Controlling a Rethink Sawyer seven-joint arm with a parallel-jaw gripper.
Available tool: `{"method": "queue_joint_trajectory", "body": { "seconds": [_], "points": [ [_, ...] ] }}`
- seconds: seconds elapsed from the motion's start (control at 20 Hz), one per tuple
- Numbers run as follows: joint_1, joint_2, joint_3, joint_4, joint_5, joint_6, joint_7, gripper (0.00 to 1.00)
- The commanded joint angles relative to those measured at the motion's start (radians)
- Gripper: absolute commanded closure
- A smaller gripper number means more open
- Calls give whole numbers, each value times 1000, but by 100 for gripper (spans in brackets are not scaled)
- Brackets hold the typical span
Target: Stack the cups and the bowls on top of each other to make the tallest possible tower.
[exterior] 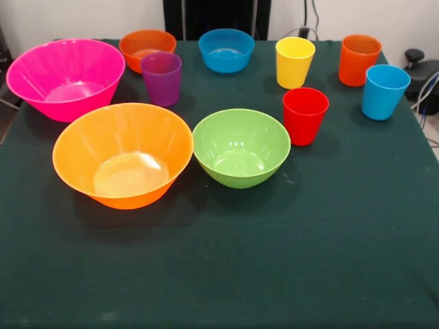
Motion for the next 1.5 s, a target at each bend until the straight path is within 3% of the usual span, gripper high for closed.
{"method": "queue_joint_trajectory", "body": {
  "seconds": [0.05,0.65,1.0,1.25,1.5],
  "points": [
    [4,5,-5,-6,-28,108,150,0],
    [3,-9,-6,15,-25,100,154,0],
    [-22,30,3,67,-19,-7,128,0],
    [-49,89,20,112,-23,-136,123,0],
    [-57,118,18,123,-36,-174,124,0]
  ]
}}
